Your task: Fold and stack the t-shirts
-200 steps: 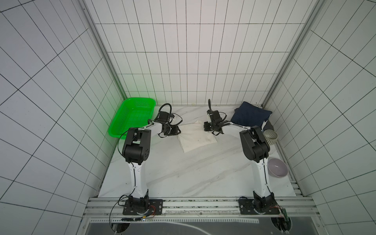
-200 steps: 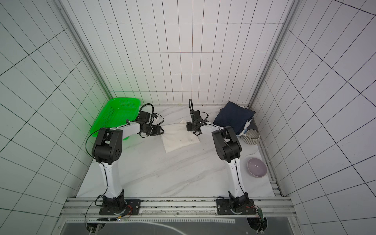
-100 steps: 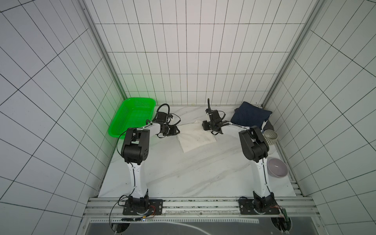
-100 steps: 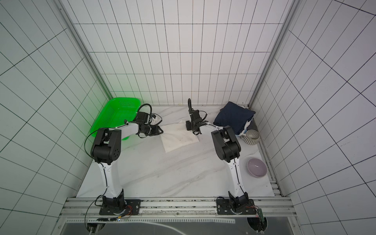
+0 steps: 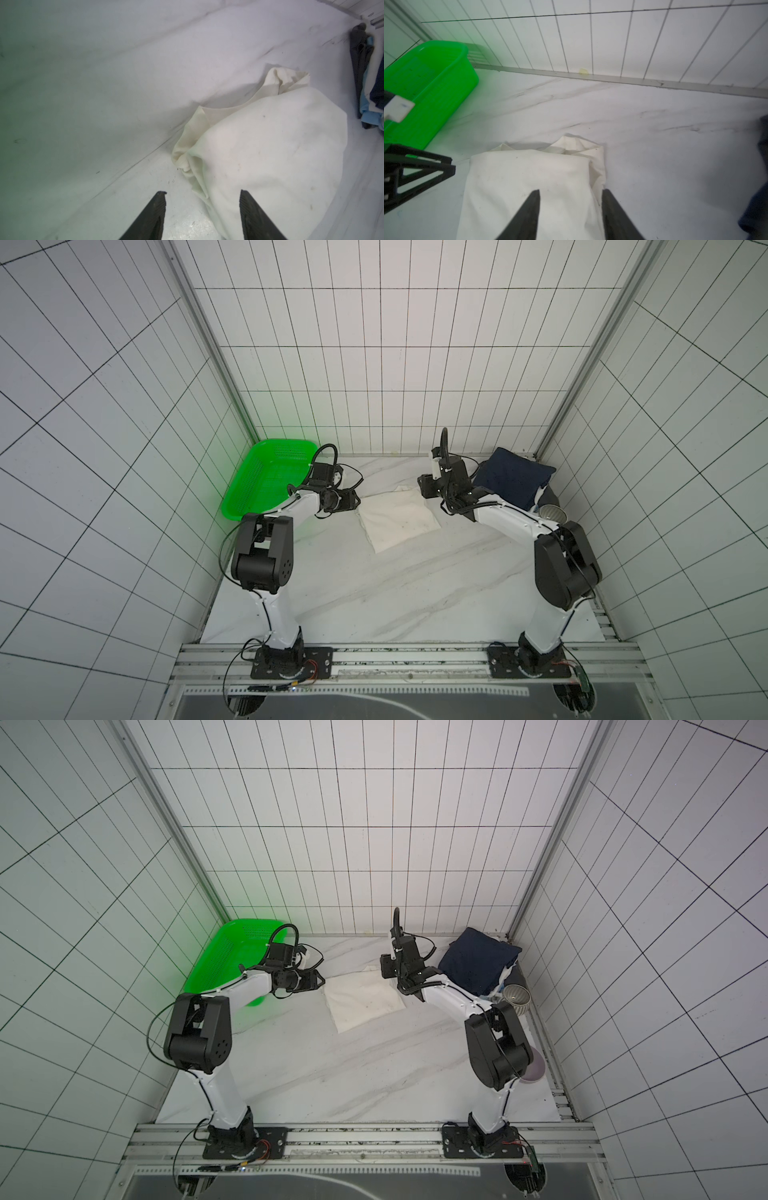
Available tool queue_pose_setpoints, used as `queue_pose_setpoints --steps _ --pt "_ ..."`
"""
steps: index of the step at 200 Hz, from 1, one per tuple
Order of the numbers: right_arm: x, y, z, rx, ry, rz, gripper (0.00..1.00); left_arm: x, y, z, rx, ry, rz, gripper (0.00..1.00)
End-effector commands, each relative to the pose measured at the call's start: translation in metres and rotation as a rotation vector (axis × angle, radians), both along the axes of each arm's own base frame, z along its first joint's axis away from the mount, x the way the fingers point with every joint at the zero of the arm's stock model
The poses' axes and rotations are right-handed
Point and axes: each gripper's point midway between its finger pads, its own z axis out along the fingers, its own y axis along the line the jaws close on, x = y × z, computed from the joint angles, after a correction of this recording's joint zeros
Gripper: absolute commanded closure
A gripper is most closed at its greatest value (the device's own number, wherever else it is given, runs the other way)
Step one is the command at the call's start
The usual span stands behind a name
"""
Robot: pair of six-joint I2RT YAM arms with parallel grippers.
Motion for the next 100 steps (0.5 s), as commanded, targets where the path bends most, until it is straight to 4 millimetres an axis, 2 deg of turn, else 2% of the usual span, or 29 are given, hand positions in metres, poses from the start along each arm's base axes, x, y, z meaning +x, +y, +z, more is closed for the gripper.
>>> queue_pose_setpoints --steps 1,23,40,57,84,100 --pt "-0.015 0.019 -0.075 0.011 0.166 0.054 0.63 0.018 -0.005 0.018 0.013 -0.071 0.018 0.41" --pt "0.005 0.028 -0.082 0.011 0.159 0.061 0.63 0.027 -0.021 0.01 -0.017 -0.055 -0.025 0.41" --pt "0.023 0.034 -0.09 0.014 0.162 0.076 0.58 0.031 -0.024 -0.001 -0.037 -0.031 -0.029 0.41" --pt "0.035 0.043 -0.099 0.025 0.173 0.108 0.49 0.033 -0.02 -0.012 -0.013 -0.02 -0.027 0.4" --pt "0.04 0.055 -0.123 0.027 0.193 0.162 0.24 0.039 -0.019 -0.025 0.003 -0.005 -0.054 0.33" --pt "0.04 0.06 -0.141 0.029 0.233 0.203 0.14 0.041 -0.022 -0.035 0.019 0.048 -0.088 0.33"
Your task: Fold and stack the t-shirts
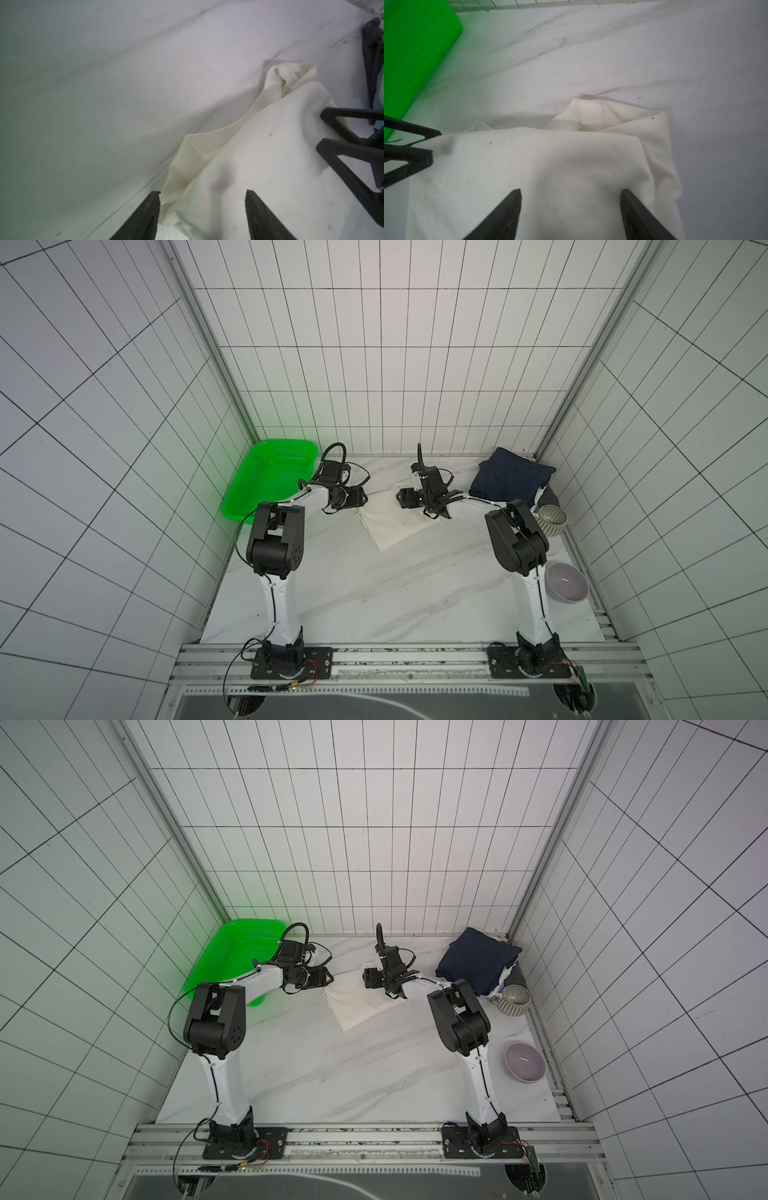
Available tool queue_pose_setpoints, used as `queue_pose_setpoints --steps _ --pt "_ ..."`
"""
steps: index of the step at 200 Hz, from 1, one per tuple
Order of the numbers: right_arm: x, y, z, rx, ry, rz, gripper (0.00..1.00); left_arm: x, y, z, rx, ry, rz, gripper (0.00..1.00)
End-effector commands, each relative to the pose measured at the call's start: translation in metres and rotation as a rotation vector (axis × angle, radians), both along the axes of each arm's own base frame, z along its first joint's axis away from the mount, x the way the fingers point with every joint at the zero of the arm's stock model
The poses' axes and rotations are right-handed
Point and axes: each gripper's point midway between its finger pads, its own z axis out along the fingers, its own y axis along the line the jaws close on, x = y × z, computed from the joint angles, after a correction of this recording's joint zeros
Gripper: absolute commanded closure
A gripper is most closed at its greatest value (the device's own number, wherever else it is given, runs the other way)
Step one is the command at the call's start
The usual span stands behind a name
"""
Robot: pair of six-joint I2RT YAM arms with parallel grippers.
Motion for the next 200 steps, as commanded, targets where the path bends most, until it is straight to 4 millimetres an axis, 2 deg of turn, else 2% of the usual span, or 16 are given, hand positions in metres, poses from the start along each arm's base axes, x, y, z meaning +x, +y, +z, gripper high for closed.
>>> queue_pose_setpoints --steps 1,12,27,55,65,75,88,109,125,148,162,179,200 --pt "0.004 0.012 -0.021 0.011 0.05 0.074 0.14 0.013 -0.002 -0.004 0.018 0.008 -0.051 0.33" --pt "0.003 0.012 -0.025 0.004 0.063 0.089 0.09 0.011 -0.004 -0.006 0.019 0.017 -0.064 0.33" --pt "0.002 0.003 -0.012 -0.011 0.047 0.07 0.06 0.003 -0.005 -0.009 0.019 0.024 -0.079 0.33" --pt "-0.006 -0.028 0.049 0.0 -0.02 -0.026 0.03 -0.037 -0.013 -0.026 0.002 0.091 -0.111 0.38" --pt "-0.015 -0.042 0.067 -0.001 -0.035 -0.07 0.01 -0.052 -0.013 -0.032 -0.011 0.105 -0.098 0.39" --pt "-0.026 -0.057 0.079 0.002 -0.035 -0.126 0.01 -0.067 -0.017 -0.031 -0.053 0.107 -0.085 0.45" --pt "-0.047 -0.073 0.078 0.01 0.0 -0.176 0.01 -0.088 -0.024 -0.031 -0.086 0.12 -0.069 0.5" --pt "-0.077 -0.1 0.067 0.0 0.067 -0.243 0.01 -0.128 -0.051 -0.024 -0.13 0.113 -0.082 0.51" --pt "-0.099 -0.105 0.061 0.012 0.104 -0.227 0.01 -0.164 -0.092 -0.013 -0.213 0.1 -0.147 0.52" --pt "-0.125 -0.12 0.046 -0.023 0.138 -0.234 0.02 -0.22 -0.159 0.005 -0.315 0.091 -0.284 0.44" --pt "-0.131 -0.134 0.041 -0.048 0.15 -0.267 0.04 -0.237 -0.183 0.021 -0.396 0.089 -0.336 0.41" --pt "-0.14 -0.144 0.039 -0.072 0.162 -0.283 0.05 -0.241 -0.185 0.042 -0.454 0.067 -0.347 0.37" --pt "-0.153 -0.132 0.043 -0.009 0.169 -0.222 0.05 -0.231 -0.157 0.068 -0.451 -0.011 -0.296 0.29"
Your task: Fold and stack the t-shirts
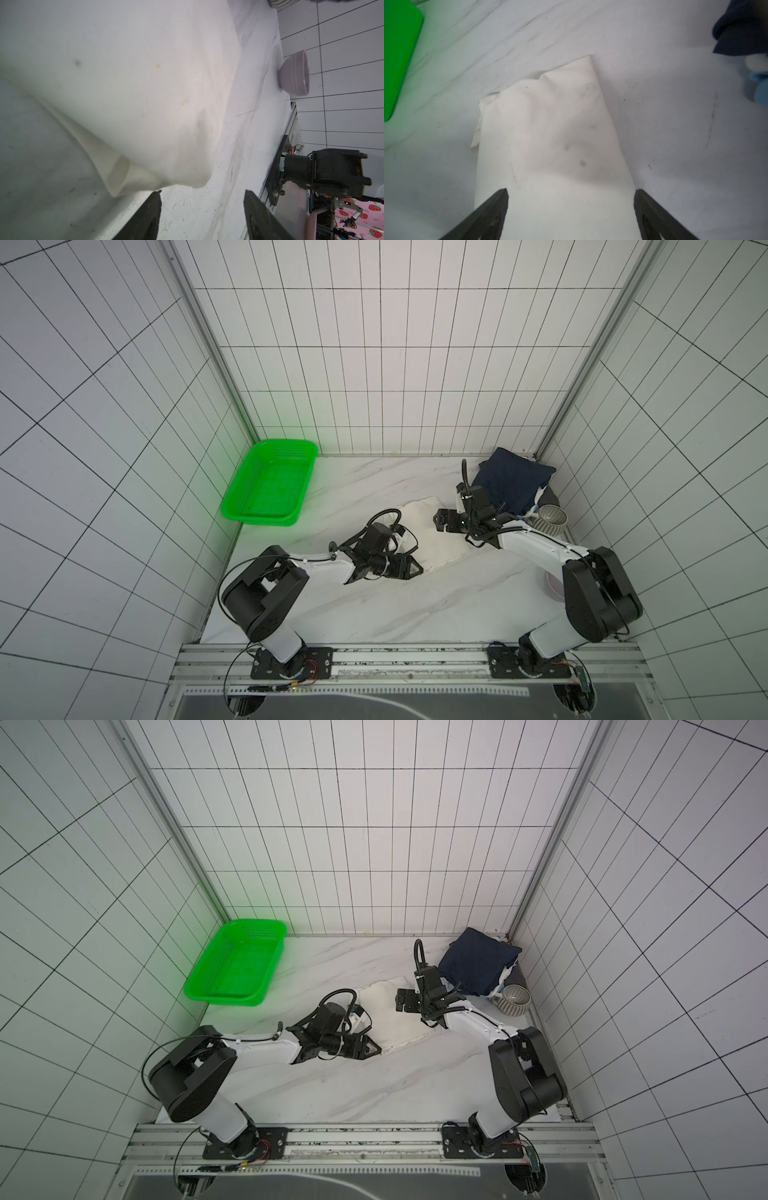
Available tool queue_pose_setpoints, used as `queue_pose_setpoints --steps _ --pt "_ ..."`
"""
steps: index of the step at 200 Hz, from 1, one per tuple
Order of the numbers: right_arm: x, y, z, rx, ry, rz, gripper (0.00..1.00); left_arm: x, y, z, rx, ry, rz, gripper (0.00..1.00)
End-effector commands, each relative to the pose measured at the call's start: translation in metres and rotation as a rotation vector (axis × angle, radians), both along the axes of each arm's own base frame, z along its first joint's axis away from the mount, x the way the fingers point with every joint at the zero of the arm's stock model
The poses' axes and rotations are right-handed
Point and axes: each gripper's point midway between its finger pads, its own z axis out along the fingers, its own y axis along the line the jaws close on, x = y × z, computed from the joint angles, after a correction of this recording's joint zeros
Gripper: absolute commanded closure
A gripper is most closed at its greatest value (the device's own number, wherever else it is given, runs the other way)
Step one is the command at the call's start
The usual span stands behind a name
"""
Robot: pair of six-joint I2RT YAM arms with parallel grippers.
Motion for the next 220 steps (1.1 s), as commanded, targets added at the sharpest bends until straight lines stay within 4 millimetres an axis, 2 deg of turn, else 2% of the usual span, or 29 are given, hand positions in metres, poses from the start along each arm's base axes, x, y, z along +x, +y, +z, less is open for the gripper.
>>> queue_pose_setpoints --steps 1,20,34,52,70,91,108,139,155,169,189,210,220 --pt "-0.021 -0.001 -0.001 0.038 0.015 0.017 0.05 0.025 0.018 0.055 -0.117 -0.106 0.102 0.28" --pt "-0.033 0.024 0.003 0.033 -0.012 0.1 0.05 0.039 0.059 0.08 -0.126 -0.176 0.217 0.15" --pt "-0.042 0.048 0.003 -0.011 -0.028 0.165 0.05 0.052 0.097 0.083 -0.057 -0.229 0.334 0.03" --pt "-0.05 0.08 -0.004 -0.057 -0.016 0.252 0.04 0.067 0.14 0.087 0.006 -0.287 0.469 0.02" --pt "-0.049 0.095 -0.018 -0.171 -0.002 0.265 0.04 0.076 0.166 0.094 0.002 -0.313 0.55 0.02" --pt "-0.048 0.116 -0.03 -0.281 -0.003 0.293 0.04 0.084 0.189 0.094 0.009 -0.303 0.622 0.02" --pt "-0.042 0.126 -0.036 -0.374 -0.024 0.284 0.04 0.088 0.196 0.092 0.007 -0.298 0.631 0.02" --pt "-0.029 0.121 -0.054 -0.539 0.005 0.231 0.06 0.091 0.199 0.082 0.065 -0.281 0.602 0.02" --pt "-0.027 0.119 -0.056 -0.592 0.022 0.213 0.09 0.09 0.198 0.078 0.09 -0.257 0.57 0.02" --pt "-0.026 0.121 -0.05 -0.604 0.019 0.21 0.11 0.091 0.197 0.075 0.099 -0.249 0.554 0.03" --pt "-0.025 0.129 -0.028 -0.575 -0.006 0.212 0.12 0.091 0.197 0.075 0.102 -0.256 0.545 0.03" --pt "-0.017 0.143 -0.002 -0.511 -0.071 0.212 0.06 0.092 0.202 0.074 0.131 -0.276 0.558 0.02" --pt "-0.013 0.151 -0.001 -0.491 -0.078 0.234 0.05 0.093 0.204 0.074 0.147 -0.286 0.561 0.03"
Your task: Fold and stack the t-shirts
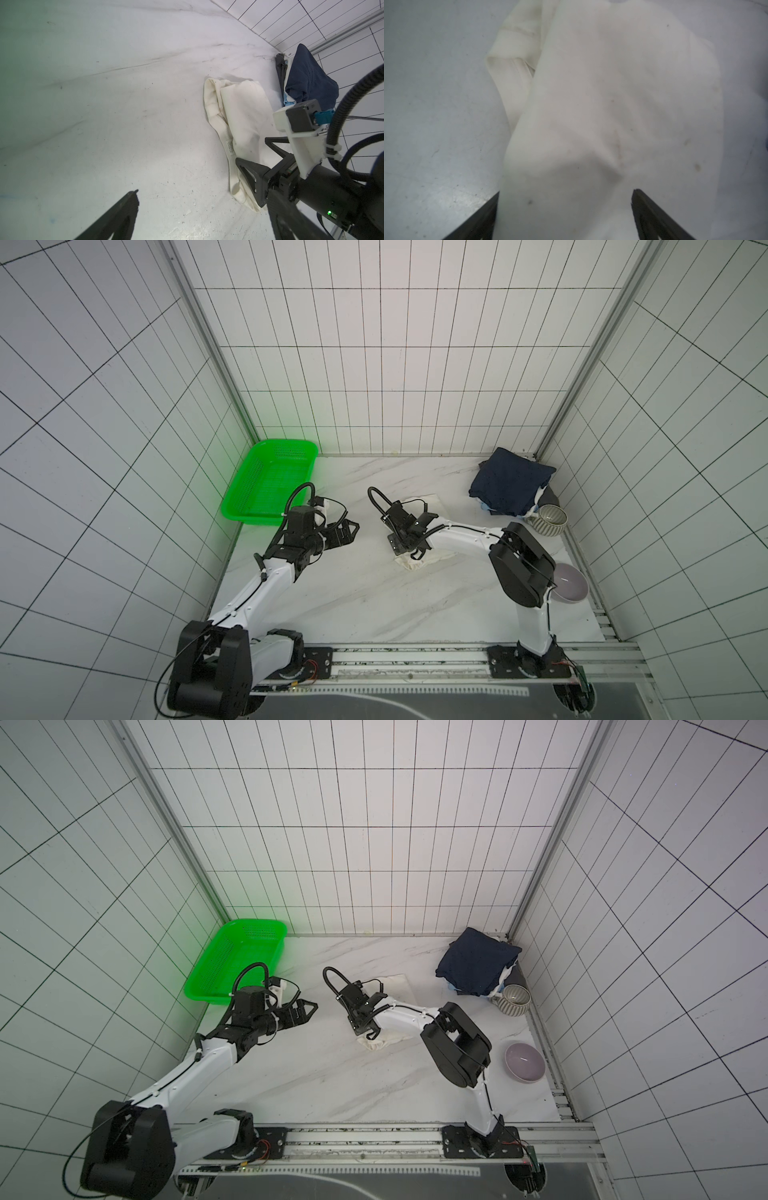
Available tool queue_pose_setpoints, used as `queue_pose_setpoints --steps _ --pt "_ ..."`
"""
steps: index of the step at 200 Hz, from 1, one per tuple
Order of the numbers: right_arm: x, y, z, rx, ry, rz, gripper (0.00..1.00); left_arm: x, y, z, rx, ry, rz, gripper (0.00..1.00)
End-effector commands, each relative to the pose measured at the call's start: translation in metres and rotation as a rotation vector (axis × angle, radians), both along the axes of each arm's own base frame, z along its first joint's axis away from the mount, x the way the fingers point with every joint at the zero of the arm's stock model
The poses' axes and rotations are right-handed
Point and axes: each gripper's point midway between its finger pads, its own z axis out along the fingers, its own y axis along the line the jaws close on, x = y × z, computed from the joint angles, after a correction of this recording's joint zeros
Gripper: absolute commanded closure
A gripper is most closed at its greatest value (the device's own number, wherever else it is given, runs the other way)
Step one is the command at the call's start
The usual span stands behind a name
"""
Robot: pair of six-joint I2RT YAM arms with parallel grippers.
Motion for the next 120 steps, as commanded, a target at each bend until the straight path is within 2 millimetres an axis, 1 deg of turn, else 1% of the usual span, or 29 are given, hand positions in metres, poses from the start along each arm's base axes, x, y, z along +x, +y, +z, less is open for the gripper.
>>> queue_pose_setpoints --steps 1,13,26,45,67,78,95,120 --pt "0.019 0.026 0.051 0.086 -0.092 0.02 0.05 0.005 0.006 0.009 0.047 -0.046 0.0 0.02" --pt "0.026 0.032 0.044 0.081 -0.081 0.026 0.05 0.006 0.01 0.01 0.064 -0.053 0.012 0.02" --pt "0.032 0.033 0.034 0.058 -0.067 0.014 0.05 0.006 0.014 0.01 0.086 -0.057 0.024 0.03" --pt "0.039 0.037 0.021 0.069 -0.043 0.007 0.05 0.007 0.02 0.007 0.12 -0.056 0.043 0.02" --pt "0.044 0.04 0.004 0.069 -0.009 0.004 0.08 0.007 0.02 0.006 0.126 -0.047 0.04 0.03" --pt "0.041 0.041 -0.004 0.068 0.018 0.011 0.11 0.007 0.02 0.005 0.125 -0.043 0.037 0.03" --pt "0.035 0.037 -0.012 0.055 0.044 -0.002 0.15 0.008 0.021 0.004 0.136 -0.042 0.04 0.03" --pt "0.028 0.023 -0.03 0.02 0.077 -0.03 0.25 0.008 0.021 0.0 0.136 -0.033 0.036 0.02"
